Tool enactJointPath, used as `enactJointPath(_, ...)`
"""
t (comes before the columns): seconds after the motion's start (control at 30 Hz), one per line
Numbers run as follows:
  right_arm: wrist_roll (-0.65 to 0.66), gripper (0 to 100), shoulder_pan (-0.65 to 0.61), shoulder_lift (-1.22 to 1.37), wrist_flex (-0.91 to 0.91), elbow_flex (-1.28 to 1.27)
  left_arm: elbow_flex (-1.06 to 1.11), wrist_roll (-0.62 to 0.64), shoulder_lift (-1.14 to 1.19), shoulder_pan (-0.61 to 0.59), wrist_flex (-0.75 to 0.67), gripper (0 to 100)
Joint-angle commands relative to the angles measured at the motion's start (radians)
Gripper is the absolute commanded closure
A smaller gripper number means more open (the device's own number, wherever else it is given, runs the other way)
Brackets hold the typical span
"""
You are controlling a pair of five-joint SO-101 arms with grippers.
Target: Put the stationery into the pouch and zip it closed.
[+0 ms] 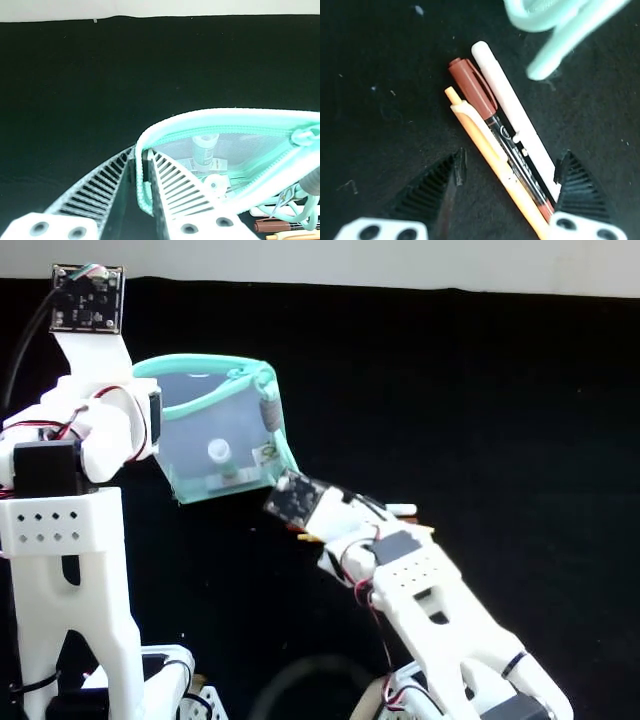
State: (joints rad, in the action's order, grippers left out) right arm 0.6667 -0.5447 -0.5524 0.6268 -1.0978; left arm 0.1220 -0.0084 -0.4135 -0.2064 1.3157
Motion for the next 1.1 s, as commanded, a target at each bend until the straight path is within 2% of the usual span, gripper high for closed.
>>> enactJointPath(0.0, 0.04, 71.4, 0.004, -0.013, -0.127, -0.059, 0.007, 0.008, 0.038, -0.018, -0.006, 99)
enactJointPath(0.23, 0.121, 71.4, -0.013, 0.018, -0.346, -0.153, 0.005, 0.005, 0.038, -0.039, -0.018, 99)
enactJointPath(0.5, 0.18, 72.4, -0.03, 0.291, -0.526, -0.119, 0.007, 0.005, 0.038, -0.073, -0.018, 99)
enactJointPath(0.57, 0.18, 80.0, -0.028, 0.334, -0.535, -0.096, 0.007, 0.005, 0.038, -0.073, -0.018, 99)
enactJointPath(0.63, 0.17, 95.9, -0.025, 0.349, -0.538, -0.082, 0.008, 0.005, 0.038, -0.071, -0.018, 99)
enactJointPath(0.67, 0.163, 99.8, -0.025, 0.349, -0.538, -0.079, 0.01, 0.005, 0.038, -0.071, -0.018, 99)
enactJointPath(0.7, 0.138, 96.8, -0.024, 0.349, -0.538, -0.077, 0.012, 0.005, 0.038, -0.071, -0.018, 99)
enactJointPath(0.77, 0.094, 99.8, -0.024, 0.348, -0.538, -0.074, 0.013, 0.005, 0.038, -0.071, -0.018, 99)
enactJointPath(0.97, 0.072, 99.3, 0.004, 0.213, -0.527, -0.085, 0.013, 0.006, 0.038, -0.068, -0.018, 99)
enactJointPath(1.07, -0.014, 99.3, 0.041, 0.137, -0.447, -0.073, 0.013, 0.006, 0.038, -0.067, -0.018, 99)
